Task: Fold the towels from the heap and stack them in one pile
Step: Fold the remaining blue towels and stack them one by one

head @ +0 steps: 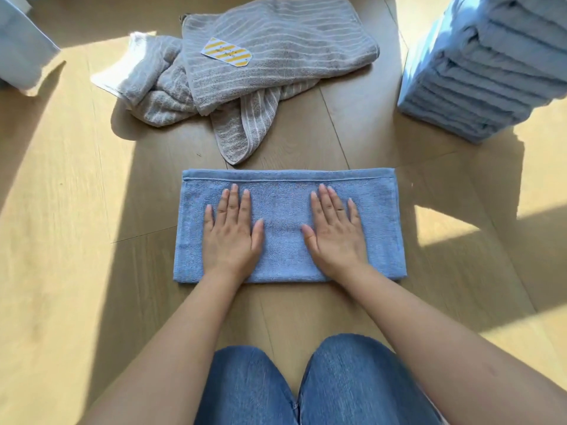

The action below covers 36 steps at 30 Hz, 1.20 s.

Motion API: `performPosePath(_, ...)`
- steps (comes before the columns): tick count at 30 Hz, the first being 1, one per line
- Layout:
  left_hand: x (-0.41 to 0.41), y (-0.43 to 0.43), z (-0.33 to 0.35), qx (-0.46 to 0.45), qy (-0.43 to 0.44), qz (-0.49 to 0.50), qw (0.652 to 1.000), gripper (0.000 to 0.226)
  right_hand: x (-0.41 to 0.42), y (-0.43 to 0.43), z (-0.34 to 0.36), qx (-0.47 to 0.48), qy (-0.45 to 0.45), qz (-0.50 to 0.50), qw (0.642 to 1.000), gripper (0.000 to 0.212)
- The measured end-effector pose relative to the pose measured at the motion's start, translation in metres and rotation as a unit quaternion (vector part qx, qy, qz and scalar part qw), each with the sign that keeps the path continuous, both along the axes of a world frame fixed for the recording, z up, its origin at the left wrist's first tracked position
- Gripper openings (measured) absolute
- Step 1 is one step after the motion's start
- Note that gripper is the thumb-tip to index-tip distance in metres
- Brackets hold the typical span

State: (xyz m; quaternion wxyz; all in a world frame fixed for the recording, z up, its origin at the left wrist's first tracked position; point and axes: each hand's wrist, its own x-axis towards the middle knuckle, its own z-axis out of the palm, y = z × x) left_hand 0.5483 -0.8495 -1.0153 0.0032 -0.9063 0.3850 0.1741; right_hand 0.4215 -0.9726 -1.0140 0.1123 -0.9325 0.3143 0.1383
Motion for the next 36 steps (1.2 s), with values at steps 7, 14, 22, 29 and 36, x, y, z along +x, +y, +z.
performPosePath(7,0.035,0.035,0.011,0.026,0.0,0.152,0.988,0.058,-0.063,-0.047,0.003,0.005,0.039,-0.135,0.99,0.093)
performPosePath(14,0.01,0.004,0.042,0.078,-0.04,0.041,0.995,0.064,-0.064,-0.076,0.025,0.141,-0.108,-0.232,0.956,0.06)
performPosePath(22,-0.124,-0.09,0.049,-0.029,-0.001,-0.468,0.883,0.052,-0.032,-0.134,0.05,0.326,-0.157,-0.402,0.841,0.041)
performPosePath(29,-0.147,-0.116,0.038,0.074,-0.083,-0.556,0.823,0.022,-0.022,-0.134,0.05,0.407,-0.068,-0.374,0.831,0.01)
performPosePath(36,-0.149,-0.114,0.065,0.083,-0.115,-0.521,0.842,0.009,-0.027,-0.137,0.056,0.425,-0.097,-0.371,0.82,0.014)
